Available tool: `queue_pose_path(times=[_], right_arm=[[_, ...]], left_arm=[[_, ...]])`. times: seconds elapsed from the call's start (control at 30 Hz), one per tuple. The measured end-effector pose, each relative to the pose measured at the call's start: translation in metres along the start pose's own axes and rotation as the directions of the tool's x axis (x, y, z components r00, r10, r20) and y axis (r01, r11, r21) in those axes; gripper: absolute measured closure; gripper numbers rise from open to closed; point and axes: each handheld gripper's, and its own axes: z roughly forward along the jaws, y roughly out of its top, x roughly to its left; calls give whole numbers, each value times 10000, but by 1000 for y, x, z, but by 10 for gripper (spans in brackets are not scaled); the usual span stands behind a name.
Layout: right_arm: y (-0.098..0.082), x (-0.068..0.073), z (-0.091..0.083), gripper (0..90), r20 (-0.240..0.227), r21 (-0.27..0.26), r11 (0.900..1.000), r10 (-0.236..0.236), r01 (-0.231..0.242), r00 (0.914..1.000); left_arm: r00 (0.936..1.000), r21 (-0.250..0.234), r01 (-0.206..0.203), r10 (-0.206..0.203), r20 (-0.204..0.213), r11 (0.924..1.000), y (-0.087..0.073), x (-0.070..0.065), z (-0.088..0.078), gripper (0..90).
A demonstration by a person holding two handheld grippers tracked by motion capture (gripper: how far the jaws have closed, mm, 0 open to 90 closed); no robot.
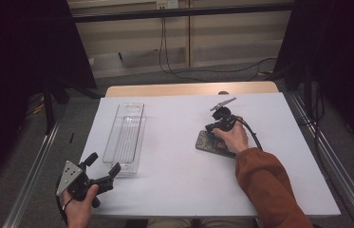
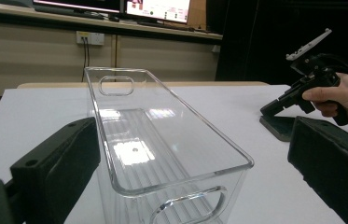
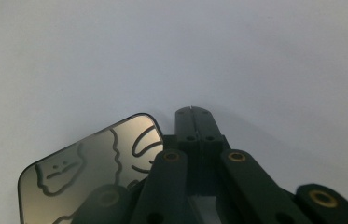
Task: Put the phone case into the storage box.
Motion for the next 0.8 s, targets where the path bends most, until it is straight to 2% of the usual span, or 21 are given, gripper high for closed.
queue_pose_path(times=[0.17, 0.2, 0.37, 0.57, 0.63, 0.67, 0.7, 0.8], right_arm=[[-1, 5, 1, 900, -131, -16, 10000, -30, 30, 9999], [-1, 7, 1, 900, -127, -30, 9997, -229, 228, 9997], [-1, 12, 1, 900, -242, 19, 9997, -231, 232, 9994], [-5, 14, 1, 900, -487, -175, 9994, -313, 305, 9983], [-5, 18, -1, 900, -381, -12, 9992, -410, 410, 9984], [-5, 18, -1, 900, -482, -2, 9992, -401, 401, 9980], [-6, 19, 0, 900, -597, -78, 9982, -594, 590, 9965], [-6, 20, -2, 900, -541, 93, 9982, -582, 587, 9968]], left_arm=[[9999, -43, 22, -22, 99, 10000, 0, -1, 3, 24], [10000, 3, -45, 45, 34, 10000, 1, 0, 3, 24], [9999, -18, 38, -37, 165, 10000, 0, -1, 6, 24], [9997, 34, -30, 29, 229, 10000, 0, 0, 8, 24], [9998, 22, -52, 52, 201, 10000, 1, 0, 8, 24], [9999, 28, -44, 44, 153, 10000, 1, -1, 8, 24], [9998, 32, -27, 26, 214, 10000, 0, 0, 8, 24], [9998, 26, 8, -9, 186, 10000, 1, -1, 7, 24]])
